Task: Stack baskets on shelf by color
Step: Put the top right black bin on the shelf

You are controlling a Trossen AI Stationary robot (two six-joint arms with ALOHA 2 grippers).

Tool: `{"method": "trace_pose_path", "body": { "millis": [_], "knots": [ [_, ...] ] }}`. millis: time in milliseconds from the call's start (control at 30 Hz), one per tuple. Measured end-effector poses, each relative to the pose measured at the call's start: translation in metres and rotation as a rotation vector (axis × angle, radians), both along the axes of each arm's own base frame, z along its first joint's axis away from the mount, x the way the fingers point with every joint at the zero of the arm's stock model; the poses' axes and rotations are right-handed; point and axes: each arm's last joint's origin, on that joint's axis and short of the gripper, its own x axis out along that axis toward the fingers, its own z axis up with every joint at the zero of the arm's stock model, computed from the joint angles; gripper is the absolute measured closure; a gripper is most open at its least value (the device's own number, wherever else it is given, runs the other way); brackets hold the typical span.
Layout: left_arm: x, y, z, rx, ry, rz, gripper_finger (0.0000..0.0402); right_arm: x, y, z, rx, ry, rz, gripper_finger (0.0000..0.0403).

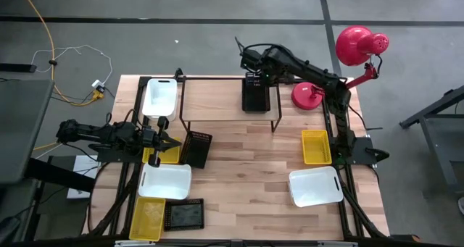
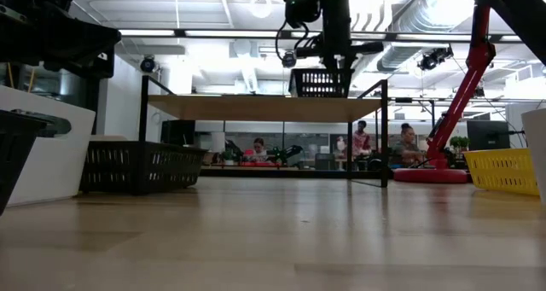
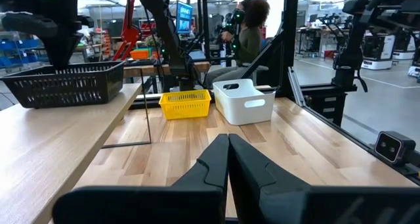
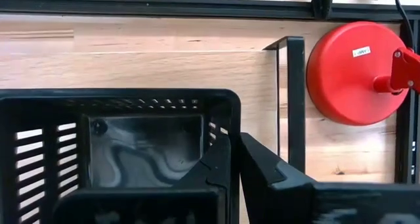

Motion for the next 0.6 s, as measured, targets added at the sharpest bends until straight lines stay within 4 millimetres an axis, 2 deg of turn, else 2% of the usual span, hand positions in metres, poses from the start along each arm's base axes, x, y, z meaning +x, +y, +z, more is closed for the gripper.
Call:
{"method": "trace_pose_path", "body": {
  "millis": [433, 600],
  "knots": [
    [0.0000, 0.0000, 0.0001, 0.000, 0.000, 0.000, 0.0402, 0.0006, 0.0012, -0.0001, 0.005, -0.008, -0.014, 0.0393],
    [0.0000, 0.0000, 0.0001, 0.000, 0.000, 0.000, 0.0401, 0.0007, 0.0013, -0.0001, 0.009, -0.008, -0.008, 0.0352]
  ]
}}
